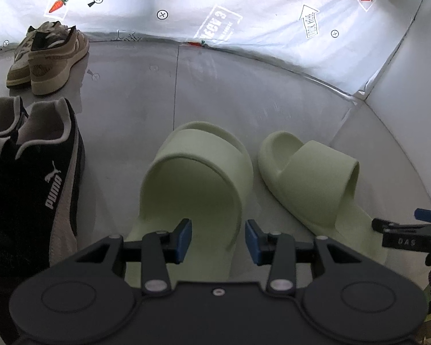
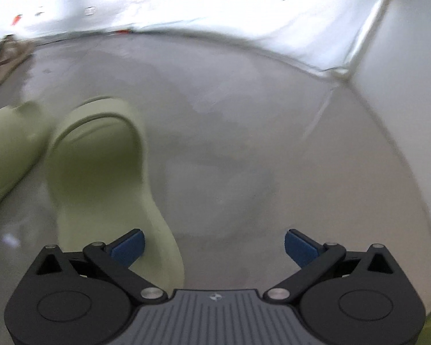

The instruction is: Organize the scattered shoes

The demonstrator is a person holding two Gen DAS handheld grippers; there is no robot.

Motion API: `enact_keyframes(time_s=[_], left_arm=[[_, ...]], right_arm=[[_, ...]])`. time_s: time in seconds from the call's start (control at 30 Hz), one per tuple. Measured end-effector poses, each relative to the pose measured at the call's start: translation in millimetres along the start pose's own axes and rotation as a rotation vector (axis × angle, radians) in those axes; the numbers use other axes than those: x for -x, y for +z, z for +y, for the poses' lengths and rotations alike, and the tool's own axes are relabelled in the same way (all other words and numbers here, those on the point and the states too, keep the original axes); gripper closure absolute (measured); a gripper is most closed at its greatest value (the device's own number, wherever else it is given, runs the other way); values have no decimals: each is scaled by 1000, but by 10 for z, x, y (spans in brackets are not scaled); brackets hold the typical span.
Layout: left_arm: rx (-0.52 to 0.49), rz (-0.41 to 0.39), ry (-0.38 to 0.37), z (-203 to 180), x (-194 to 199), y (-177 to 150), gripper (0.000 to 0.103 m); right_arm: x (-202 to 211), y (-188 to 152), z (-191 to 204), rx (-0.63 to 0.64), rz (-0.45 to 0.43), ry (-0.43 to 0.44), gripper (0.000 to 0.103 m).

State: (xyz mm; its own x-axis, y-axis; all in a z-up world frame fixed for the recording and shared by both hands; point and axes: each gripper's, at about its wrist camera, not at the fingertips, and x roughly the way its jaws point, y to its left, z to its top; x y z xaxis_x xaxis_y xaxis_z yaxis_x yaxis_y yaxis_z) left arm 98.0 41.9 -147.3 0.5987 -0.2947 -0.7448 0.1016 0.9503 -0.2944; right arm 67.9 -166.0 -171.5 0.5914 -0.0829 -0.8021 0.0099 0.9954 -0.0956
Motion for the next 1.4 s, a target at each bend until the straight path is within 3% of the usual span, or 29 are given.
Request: enact_keyframes(time_s=[0.17,0.23,0.37,0.57,0.73,0.8,0.9,0.97,1.03,1.1,1.2,1.4], left_arm=[[16,4,1,20,-11,14,61],[15,4,-3,13,-12,18,61],[10,5,-12,-4,-13,24,61],[16,-2,-14,12,14,45,61],[30,-17,-1,60,66,63,61],[31,-22,4,70,85,71,61],[40,-32,8,100,118,93,60],[44,-32,10,112,116,109,60],[44,-32,12,111,106,136,60],[36,-37,6,100,108,163,60],[2,-52,-2,64,136,195,60],[-6,-50,-8,101,154,200,59]], right_arm=[[-18,67,-21,-15,-46,-22,1],[-17,-34,130,46,-38,27,1],[-74,-122,293,145,-1,7,1],[-87,-147,-7,127,29,-14,1],[-283,-71,-491,77,32,-146,1],[-443,49,-753,29,37,-272,2],[-443,240,-864,-72,0,-369,4],[-320,305,-816,-166,-73,-309,3],[-182,347,-620,-243,-169,-183,3],[-182,363,-448,-225,-194,-130,3],[-348,419,182,-50,-197,-62,3],[-631,316,589,179,-161,-220,3]])
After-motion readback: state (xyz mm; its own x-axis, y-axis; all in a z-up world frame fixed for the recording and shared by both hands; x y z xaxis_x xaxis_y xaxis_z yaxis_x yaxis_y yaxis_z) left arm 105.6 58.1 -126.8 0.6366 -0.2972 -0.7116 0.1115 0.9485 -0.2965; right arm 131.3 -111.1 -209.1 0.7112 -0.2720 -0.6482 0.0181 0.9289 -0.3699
